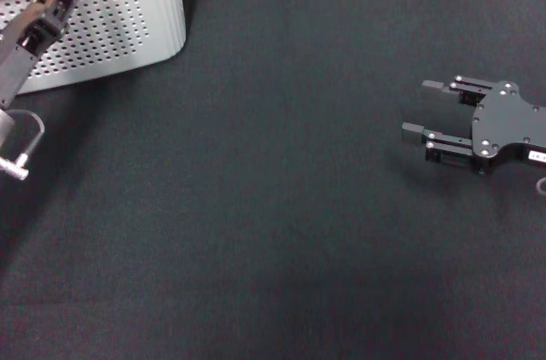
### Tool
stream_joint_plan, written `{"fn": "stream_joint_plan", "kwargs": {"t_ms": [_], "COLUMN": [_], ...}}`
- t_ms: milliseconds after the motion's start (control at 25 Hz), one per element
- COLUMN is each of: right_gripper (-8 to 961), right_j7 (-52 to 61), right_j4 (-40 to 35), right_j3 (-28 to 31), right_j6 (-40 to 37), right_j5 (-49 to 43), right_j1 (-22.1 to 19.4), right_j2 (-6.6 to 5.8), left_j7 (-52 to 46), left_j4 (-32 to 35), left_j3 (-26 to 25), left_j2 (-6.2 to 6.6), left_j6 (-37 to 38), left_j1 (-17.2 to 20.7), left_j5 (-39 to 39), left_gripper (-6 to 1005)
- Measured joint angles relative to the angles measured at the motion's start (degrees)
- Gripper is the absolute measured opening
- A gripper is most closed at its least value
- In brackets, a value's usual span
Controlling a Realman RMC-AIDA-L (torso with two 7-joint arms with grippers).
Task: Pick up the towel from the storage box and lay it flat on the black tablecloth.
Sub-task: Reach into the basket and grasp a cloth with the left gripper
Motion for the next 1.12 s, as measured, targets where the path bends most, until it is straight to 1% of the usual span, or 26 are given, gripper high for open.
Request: {"fn": "stream_joint_plan", "kwargs": {"t_ms": [120, 320, 600, 1120], "right_gripper": [565, 561, 555, 544], "right_j7": [0.0, 0.0, -0.1, -0.9], "right_j4": [0.0, 0.0, 0.1, 0.7], "right_j3": [0.0, 0.0, 0.0, -0.1], "right_j6": [0.0, -0.1, 0.0, 0.0], "right_j5": [0.0, 0.0, 0.0, 0.5], "right_j1": [0.0, 0.0, 0.0, -0.1], "right_j2": [0.01, 0.09, 0.09, 0.08], "left_j7": [0.3, 0.7, 0.6, 0.6], "left_j4": [-0.8, -2.2, -4.4, -5.1], "left_j3": [0.2, 0.3, 0.1, 0.2], "left_j2": [-0.03, 0.06, -0.09, -0.13], "left_j6": [0.1, 0.1, 0.9, 1.4], "left_j1": [-0.2, -1.4, -3.2, -3.9], "left_j5": [-2.2, -3.6, -5.3, -6.1], "left_gripper": [369, 341, 337, 329]}}
